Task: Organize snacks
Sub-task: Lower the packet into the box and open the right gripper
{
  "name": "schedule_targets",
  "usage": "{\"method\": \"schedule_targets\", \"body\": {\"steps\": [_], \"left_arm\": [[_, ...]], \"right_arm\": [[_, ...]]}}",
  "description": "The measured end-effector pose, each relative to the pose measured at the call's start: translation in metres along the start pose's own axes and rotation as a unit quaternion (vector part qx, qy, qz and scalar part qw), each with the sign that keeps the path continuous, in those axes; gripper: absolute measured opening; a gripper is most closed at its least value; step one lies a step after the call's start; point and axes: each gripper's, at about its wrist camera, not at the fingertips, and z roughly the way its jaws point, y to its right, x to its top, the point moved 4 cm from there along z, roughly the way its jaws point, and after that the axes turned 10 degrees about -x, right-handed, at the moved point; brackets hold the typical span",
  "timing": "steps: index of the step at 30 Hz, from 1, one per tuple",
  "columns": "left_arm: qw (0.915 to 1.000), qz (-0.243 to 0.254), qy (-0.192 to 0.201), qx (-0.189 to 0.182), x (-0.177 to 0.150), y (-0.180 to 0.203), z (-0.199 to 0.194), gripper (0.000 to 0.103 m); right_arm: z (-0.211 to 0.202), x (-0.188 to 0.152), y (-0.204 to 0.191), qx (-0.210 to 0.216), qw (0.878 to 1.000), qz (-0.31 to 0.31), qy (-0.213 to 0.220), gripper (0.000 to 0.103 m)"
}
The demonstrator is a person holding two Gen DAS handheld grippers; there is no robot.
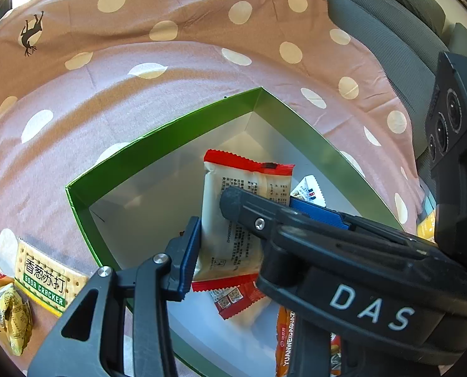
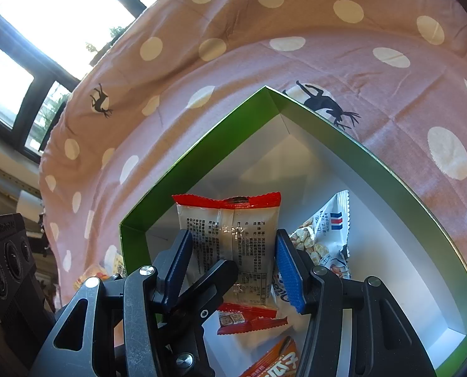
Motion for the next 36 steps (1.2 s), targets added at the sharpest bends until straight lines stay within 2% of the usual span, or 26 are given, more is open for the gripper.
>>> {"method": "schedule_targets", "body": {"steps": [21,25,36], "left_arm": [[1.0000,0.002,0.007,0.002,-0.001,0.002,0.001,0.039],[0.9999,-0.006,0.004,-0.010,-0.001,0.002,0.000,0.039],[0.9998,-0.006,0.016,-0.007,-0.002,0.007,-0.013,0.045]], "right_arm": [[-0.002,-0.002,0.003,-0.002,1.000,0.000,0.003,0.057],[-0.005,-0.002,0.004,-0.002,1.000,0.002,0.007,0.057],[-0.017,-0.001,0.005,0.005,1.000,0.005,0.022,0.057]]}}
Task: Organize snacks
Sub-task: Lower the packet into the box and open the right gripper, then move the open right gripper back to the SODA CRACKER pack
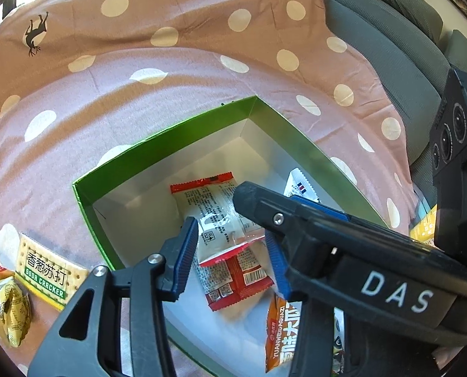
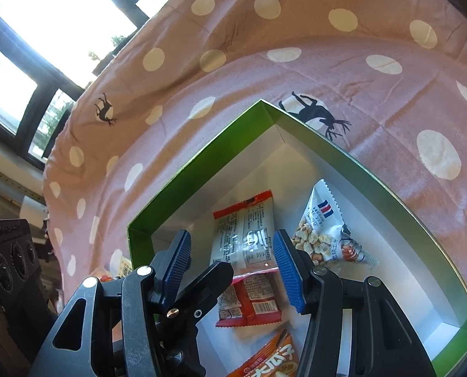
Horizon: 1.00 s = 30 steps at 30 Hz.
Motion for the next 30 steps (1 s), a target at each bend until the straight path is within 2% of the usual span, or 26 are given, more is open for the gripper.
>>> {"method": "schedule_targets", "body": {"steps": [7,10,15,18,21,25,27,30], "left_arm": [[0.9998,0.014,0.011,0.003,0.000,0.007,-0.012,0.056],[0.9996,0.020,0.019,0.000,-0.001,0.011,-0.020,0.066],[0.9989,0.021,0.043,0.000,-0.007,0.013,-0.049,0.080],[0.9980,0.021,0.060,0.006,-0.013,0.010,-0.073,0.085],[0.9961,0.014,0.086,0.015,-0.023,0.003,-0.099,0.097],[0.9945,-0.010,0.102,0.021,-0.039,-0.011,-0.126,0.099],[0.9931,-0.021,0.109,0.038,-0.045,-0.019,-0.137,0.099],[0.9875,-0.046,0.139,0.059,-0.057,-0.036,-0.154,0.100]], "right_arm": [[-0.010,0.000,0.003,0.000,1.000,0.008,0.016,0.065],[-0.016,0.000,0.007,-0.020,0.999,0.015,0.024,0.068],[-0.038,-0.004,0.007,-0.033,0.998,0.014,0.060,0.084],[-0.051,-0.009,0.002,-0.026,0.997,0.003,0.074,0.087],[-0.064,-0.016,-0.006,-0.024,0.996,-0.015,0.085,0.087],[-0.083,-0.028,-0.019,-0.027,0.993,-0.034,0.110,0.089],[-0.090,-0.033,-0.029,-0.024,0.992,-0.050,0.117,0.089],[-0.093,-0.041,-0.043,-0.006,0.991,-0.063,0.120,0.090]]}}
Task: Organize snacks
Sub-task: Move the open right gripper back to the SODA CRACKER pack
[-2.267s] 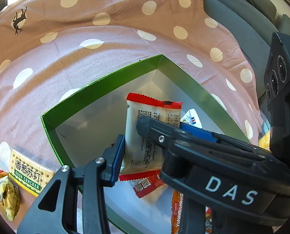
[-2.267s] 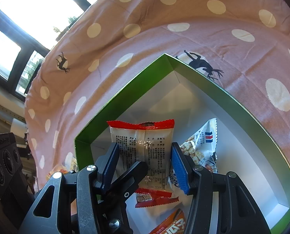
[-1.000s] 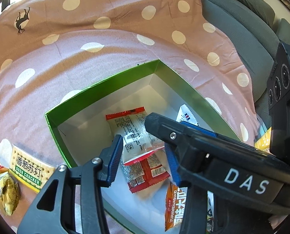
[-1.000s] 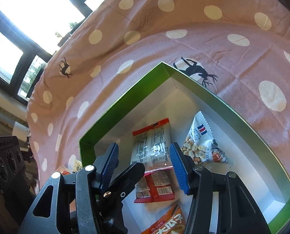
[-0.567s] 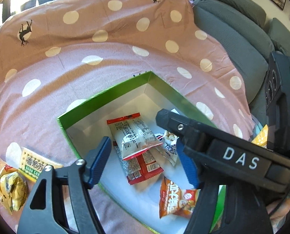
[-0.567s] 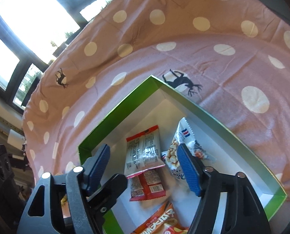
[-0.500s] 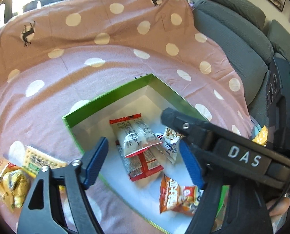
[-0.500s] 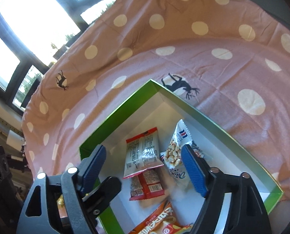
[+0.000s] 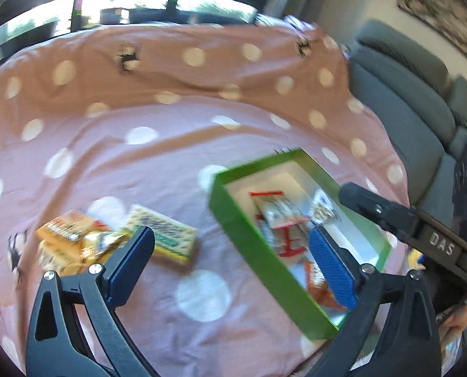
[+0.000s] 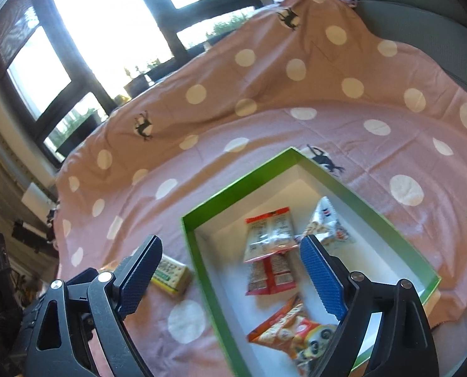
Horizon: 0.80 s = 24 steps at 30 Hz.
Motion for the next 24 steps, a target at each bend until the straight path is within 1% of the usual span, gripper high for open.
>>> {"method": "schedule_targets", "body": {"steps": [2,4,7,10,13,15,19,21,22,24], "left_arm": [[0.9993,-0.035,0.014,0.003,-0.010,-0.016,-0.009,0.101],[0.9983,-0.057,0.012,0.002,-0.020,-0.028,-0.013,0.101],[0.9963,-0.078,0.026,0.024,-0.029,-0.045,-0.018,0.101],[0.9928,-0.102,0.045,0.045,-0.039,-0.067,-0.023,0.101],[0.9897,-0.118,0.046,0.066,-0.044,-0.091,-0.025,0.101],[0.9893,-0.116,0.049,0.075,-0.047,-0.106,-0.027,0.101],[0.9871,-0.112,0.052,0.101,-0.059,-0.136,-0.032,0.101],[0.9831,-0.129,0.064,0.113,-0.067,-0.152,-0.036,0.101],[0.9810,-0.142,0.065,0.115,-0.071,-0.159,-0.038,0.101],[0.9796,-0.161,0.061,0.104,-0.074,-0.166,-0.040,0.101]], "right_arm": [[0.000,-0.007,-0.010,0.013,1.000,-0.010,0.003,0.090],[0.004,-0.012,-0.017,0.013,1.000,-0.021,-0.002,0.091],[0.011,-0.014,-0.024,0.009,0.999,-0.030,-0.003,0.091],[0.020,-0.013,-0.024,0.024,0.999,-0.023,-0.013,0.090],[0.029,-0.016,-0.023,0.037,0.999,-0.021,-0.029,0.091],[0.033,-0.018,-0.023,0.037,0.998,-0.021,-0.039,0.090],[0.035,-0.021,-0.029,0.038,0.998,-0.015,-0.038,0.090],[0.040,-0.025,-0.039,0.050,0.997,-0.028,-0.047,0.090],[0.043,-0.027,-0.046,0.053,0.997,-0.035,-0.050,0.090],[0.048,-0.034,-0.063,0.050,0.996,-0.058,-0.054,0.090]]}}
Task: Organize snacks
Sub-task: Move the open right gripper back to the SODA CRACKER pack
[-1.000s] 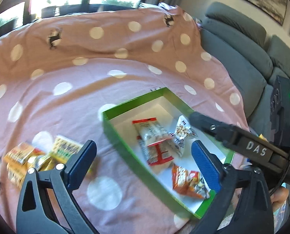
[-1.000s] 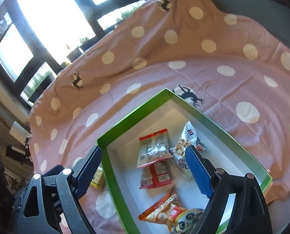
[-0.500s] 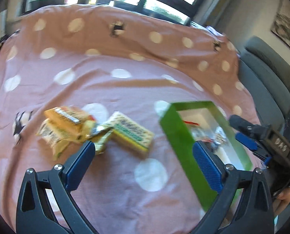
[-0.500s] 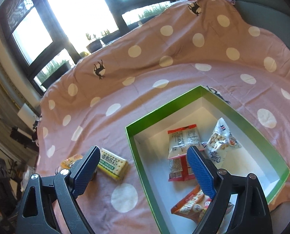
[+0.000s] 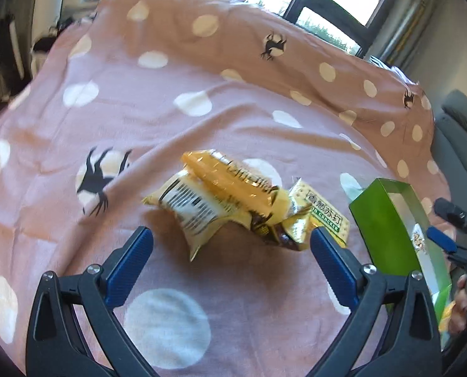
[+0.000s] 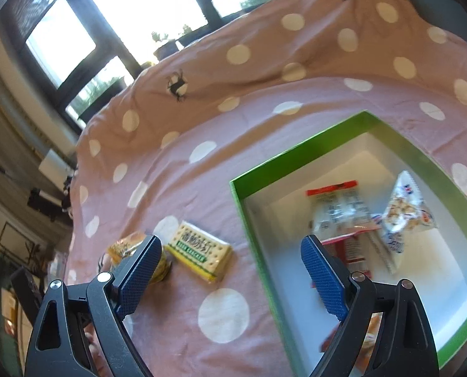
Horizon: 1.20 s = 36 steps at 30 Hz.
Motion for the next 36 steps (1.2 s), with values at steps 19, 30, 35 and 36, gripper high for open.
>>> {"method": "schedule_targets", "body": {"steps": [19,30,35,36], "left_arm": [[0.9994,0.002,-0.015,0.032,-0.008,-0.012,0.006,0.101],[0.9992,-0.004,-0.025,0.031,-0.011,-0.015,0.013,0.101],[0.9991,-0.007,-0.023,0.035,-0.011,-0.017,0.012,0.101],[0.9991,-0.007,-0.025,0.034,-0.011,-0.017,0.013,0.101]], "right_arm": [[0.109,-0.016,-0.089,-0.093,0.956,-0.264,-0.088,0.090],[0.111,-0.023,-0.101,-0.072,0.951,-0.288,-0.082,0.090],[0.110,-0.030,-0.107,-0.049,0.949,-0.297,-0.095,0.090],[0.113,-0.030,-0.106,-0.055,0.949,-0.296,-0.096,0.090]]}}
